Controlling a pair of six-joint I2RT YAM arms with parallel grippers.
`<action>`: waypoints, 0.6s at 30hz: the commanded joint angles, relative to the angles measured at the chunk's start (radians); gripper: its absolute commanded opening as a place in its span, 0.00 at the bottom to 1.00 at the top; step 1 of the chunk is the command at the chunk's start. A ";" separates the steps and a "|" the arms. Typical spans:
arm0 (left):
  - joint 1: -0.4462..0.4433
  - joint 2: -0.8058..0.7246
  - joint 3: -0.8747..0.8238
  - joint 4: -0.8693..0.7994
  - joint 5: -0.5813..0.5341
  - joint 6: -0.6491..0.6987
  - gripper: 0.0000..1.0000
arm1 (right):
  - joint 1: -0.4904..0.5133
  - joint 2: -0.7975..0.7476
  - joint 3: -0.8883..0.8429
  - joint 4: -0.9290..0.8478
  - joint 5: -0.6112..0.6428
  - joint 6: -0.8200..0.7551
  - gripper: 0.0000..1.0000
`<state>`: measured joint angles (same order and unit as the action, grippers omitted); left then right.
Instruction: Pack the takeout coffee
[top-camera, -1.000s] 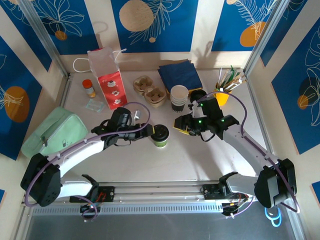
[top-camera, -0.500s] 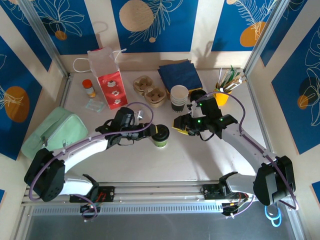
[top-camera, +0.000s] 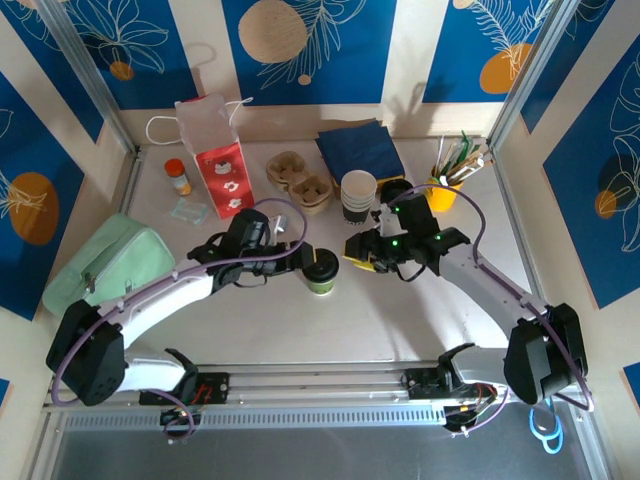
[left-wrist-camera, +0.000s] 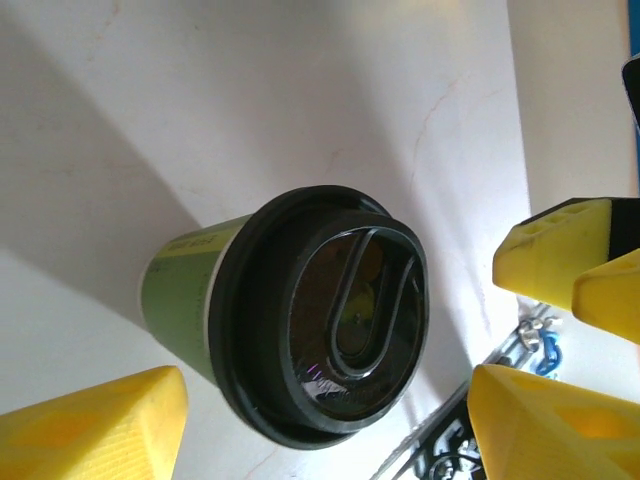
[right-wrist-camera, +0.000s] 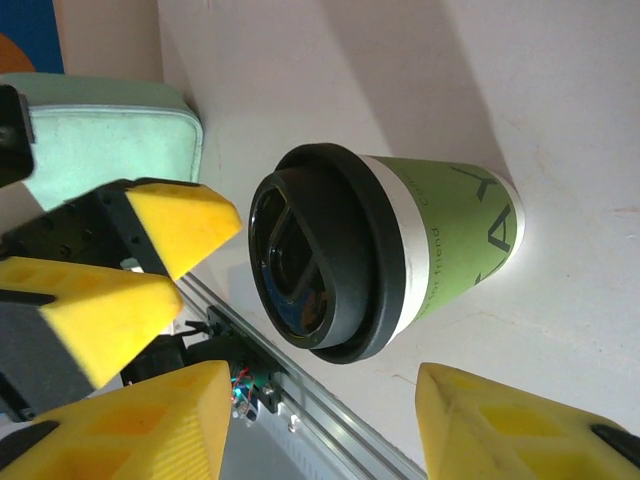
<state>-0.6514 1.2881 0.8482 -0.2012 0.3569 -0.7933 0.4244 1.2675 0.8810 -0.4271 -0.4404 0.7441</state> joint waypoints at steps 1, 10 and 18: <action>-0.004 -0.023 0.039 -0.092 -0.057 0.071 0.75 | 0.038 0.030 0.005 0.004 0.022 -0.026 0.53; 0.016 0.019 0.020 -0.074 -0.042 0.105 0.72 | 0.093 0.119 0.039 0.011 0.075 -0.040 0.55; 0.025 0.038 0.021 -0.035 -0.020 0.109 0.65 | 0.102 0.137 0.057 0.023 0.086 -0.034 0.55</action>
<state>-0.6357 1.3125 0.8612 -0.2642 0.3134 -0.7059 0.5198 1.4010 0.9035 -0.4084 -0.3614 0.7212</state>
